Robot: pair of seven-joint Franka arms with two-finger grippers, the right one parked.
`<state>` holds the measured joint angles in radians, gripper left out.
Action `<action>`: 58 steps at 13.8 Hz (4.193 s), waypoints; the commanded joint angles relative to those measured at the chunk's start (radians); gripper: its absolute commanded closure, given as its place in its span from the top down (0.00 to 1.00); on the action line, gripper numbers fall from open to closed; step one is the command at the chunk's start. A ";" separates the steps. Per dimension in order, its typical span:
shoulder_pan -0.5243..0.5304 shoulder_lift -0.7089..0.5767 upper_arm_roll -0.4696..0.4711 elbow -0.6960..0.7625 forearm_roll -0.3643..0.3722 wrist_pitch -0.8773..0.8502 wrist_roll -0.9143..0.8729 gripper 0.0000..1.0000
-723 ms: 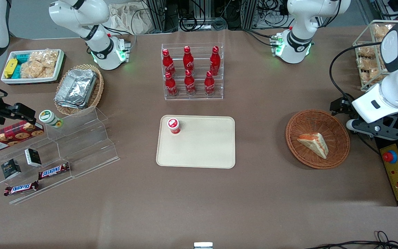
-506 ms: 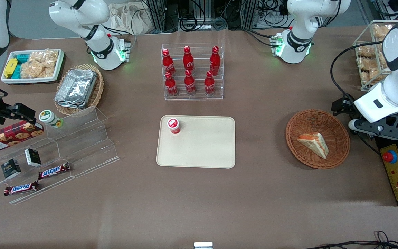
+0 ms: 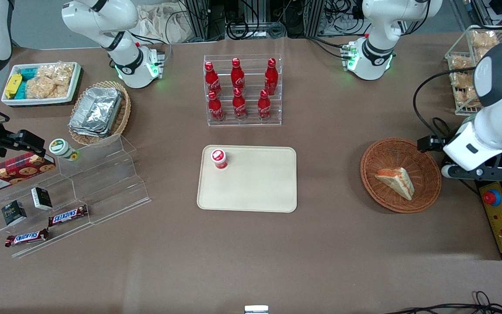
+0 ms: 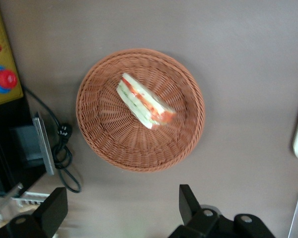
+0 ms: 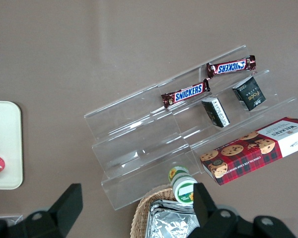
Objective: Place sandwich from basket to tray
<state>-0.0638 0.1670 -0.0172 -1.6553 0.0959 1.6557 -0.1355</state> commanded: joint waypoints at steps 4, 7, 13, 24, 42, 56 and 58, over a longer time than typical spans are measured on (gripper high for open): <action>0.018 -0.033 0.000 -0.305 0.013 0.325 -0.399 1.00; 0.019 -0.005 0.000 -0.466 0.024 0.612 -0.680 1.00; 0.025 0.069 0.023 -0.540 0.024 0.785 -0.898 1.00; 0.024 0.083 0.033 -0.451 0.022 0.706 -0.917 0.00; -0.201 0.431 -0.461 0.117 0.115 0.252 -0.795 0.00; -0.228 0.540 -0.461 0.138 0.208 0.408 -0.846 1.00; -0.219 0.481 -0.460 0.149 0.211 0.356 -0.851 1.00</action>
<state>-0.2924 0.7082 -0.4738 -1.5180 0.2877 2.0689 -0.9641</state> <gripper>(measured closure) 0.273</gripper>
